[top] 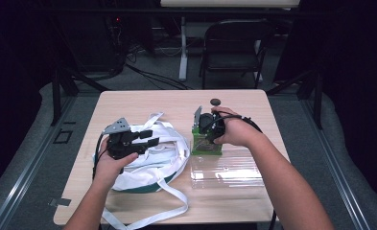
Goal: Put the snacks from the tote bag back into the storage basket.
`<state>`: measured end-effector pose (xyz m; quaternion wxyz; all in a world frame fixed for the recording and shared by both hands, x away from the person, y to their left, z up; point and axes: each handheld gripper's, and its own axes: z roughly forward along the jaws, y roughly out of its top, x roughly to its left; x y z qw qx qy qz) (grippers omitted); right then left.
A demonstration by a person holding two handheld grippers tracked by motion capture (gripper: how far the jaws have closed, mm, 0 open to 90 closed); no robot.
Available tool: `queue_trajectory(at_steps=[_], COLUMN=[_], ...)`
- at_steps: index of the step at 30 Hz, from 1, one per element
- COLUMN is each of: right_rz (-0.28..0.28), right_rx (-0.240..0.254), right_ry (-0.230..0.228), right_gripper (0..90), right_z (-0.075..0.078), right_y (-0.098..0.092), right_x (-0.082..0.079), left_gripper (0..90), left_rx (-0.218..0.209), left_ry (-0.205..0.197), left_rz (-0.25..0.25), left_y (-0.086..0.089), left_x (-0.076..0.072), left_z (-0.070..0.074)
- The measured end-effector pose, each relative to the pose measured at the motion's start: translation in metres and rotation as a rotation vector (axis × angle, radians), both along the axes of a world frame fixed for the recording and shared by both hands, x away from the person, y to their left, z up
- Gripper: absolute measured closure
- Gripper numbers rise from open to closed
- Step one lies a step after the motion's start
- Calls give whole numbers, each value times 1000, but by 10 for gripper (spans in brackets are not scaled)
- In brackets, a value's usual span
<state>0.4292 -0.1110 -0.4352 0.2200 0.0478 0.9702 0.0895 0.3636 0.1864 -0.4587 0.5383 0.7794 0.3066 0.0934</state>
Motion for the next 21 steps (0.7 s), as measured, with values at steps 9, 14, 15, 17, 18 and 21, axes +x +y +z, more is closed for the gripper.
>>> queue_trajectory(at_steps=[9,14,15,17,18,21], right_rz=[-1,5,3,5,5,4], right_rx=[25,26,37,43,47,46], right_ry=[22,19,19,17,15,16], right_gripper=[414,415,414,414,414,414], right_z=[4,6,6,7,8,9], right_y=[0,-1,-1,-1,-1,-2], right_x=[-2,-3,-4,-4,-4,-4], left_gripper=[492,486,485,485,485,485], left_rx=[9,9,10,10,10,11], left_ry=[3,2,2,3,3,2], left_rz=[12,20,20,21,21,21], left_y=[1,2,2,2,2,2], left_x=[2,2,2,2,2,2], left_z=[-2,-2,-2,-2,-2,-2])
